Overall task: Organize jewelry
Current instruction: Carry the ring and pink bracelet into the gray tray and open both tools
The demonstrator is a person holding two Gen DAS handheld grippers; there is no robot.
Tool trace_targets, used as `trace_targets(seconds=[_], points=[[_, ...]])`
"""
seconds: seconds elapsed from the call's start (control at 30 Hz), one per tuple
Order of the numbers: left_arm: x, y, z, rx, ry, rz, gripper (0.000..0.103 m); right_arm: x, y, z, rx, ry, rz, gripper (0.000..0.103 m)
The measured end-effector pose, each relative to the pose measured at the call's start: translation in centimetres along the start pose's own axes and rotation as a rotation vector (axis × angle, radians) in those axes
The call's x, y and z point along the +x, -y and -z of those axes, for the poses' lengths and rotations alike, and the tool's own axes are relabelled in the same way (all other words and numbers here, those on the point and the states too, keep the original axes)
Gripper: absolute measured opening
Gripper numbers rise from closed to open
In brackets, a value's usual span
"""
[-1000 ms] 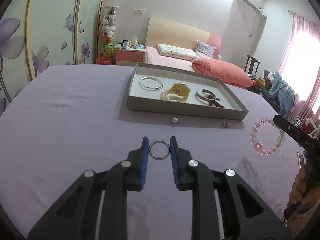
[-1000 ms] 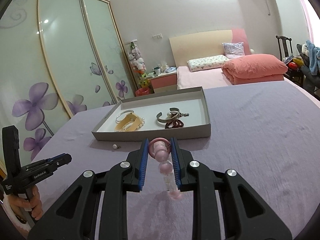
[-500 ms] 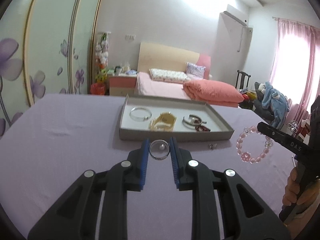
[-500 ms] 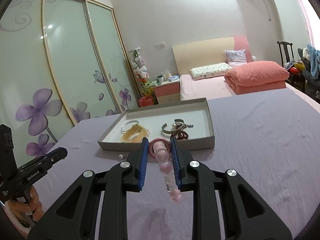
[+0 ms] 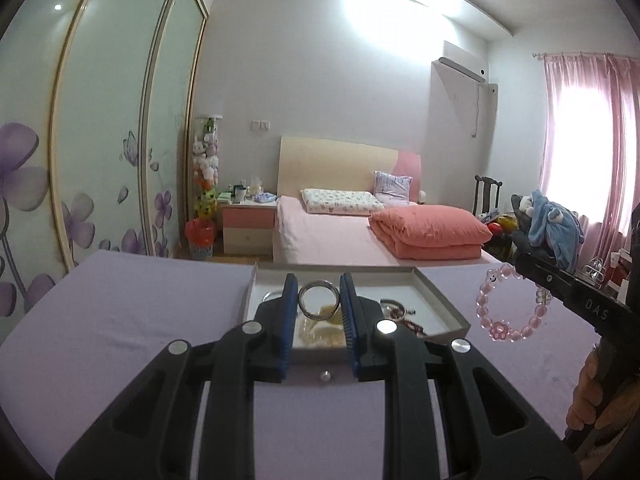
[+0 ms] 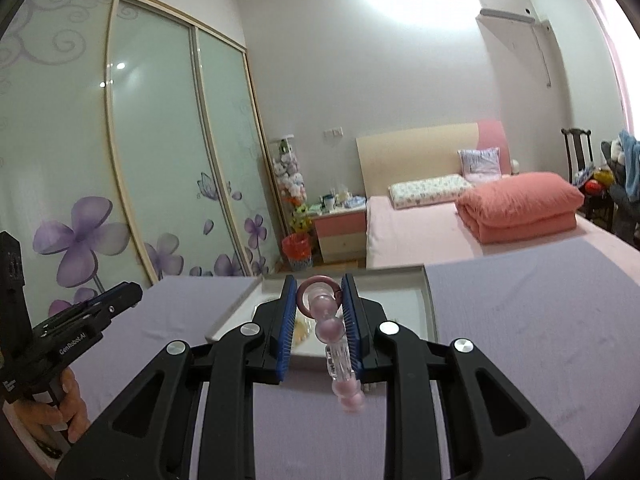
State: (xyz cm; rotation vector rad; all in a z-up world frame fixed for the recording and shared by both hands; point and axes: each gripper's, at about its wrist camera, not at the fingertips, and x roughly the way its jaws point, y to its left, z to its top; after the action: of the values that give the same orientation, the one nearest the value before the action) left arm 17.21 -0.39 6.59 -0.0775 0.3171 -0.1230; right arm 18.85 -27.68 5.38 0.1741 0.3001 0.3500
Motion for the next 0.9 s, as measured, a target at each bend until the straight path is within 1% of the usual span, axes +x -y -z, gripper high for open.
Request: trace_targets(seconds=[0.17,0.33,0.53,0.67,0.9], points=[[1.1,0.1,-1.0,0.007,0.020,0.005,0.022,0.9,-0.5,-1.3,-0.028,0.033,0.002,0.024],[3.0,0.0,-1.9,0.007,0.028,0.004,0.022,2.9,-0.4,-2.8,-0.041,0.053,0.009,0.024],[5.8,0.1,-2.5,0.012,0.042,-0.002,0.022,5.2,0.0,-3.3,-0.041,0.060,0.017,0.024],[8.1,-0.1,-2.7,0.002,0.029,-0.002,0.022,7.2,0.4,-3.2,-0.031,0.045,0.019,0.024],[12.2,-0.7,-2.2,-0.015,-0.001,-0.004,0.022,11.0,1.3,-2.1,-0.003,-0.015,0.028,0.024]])
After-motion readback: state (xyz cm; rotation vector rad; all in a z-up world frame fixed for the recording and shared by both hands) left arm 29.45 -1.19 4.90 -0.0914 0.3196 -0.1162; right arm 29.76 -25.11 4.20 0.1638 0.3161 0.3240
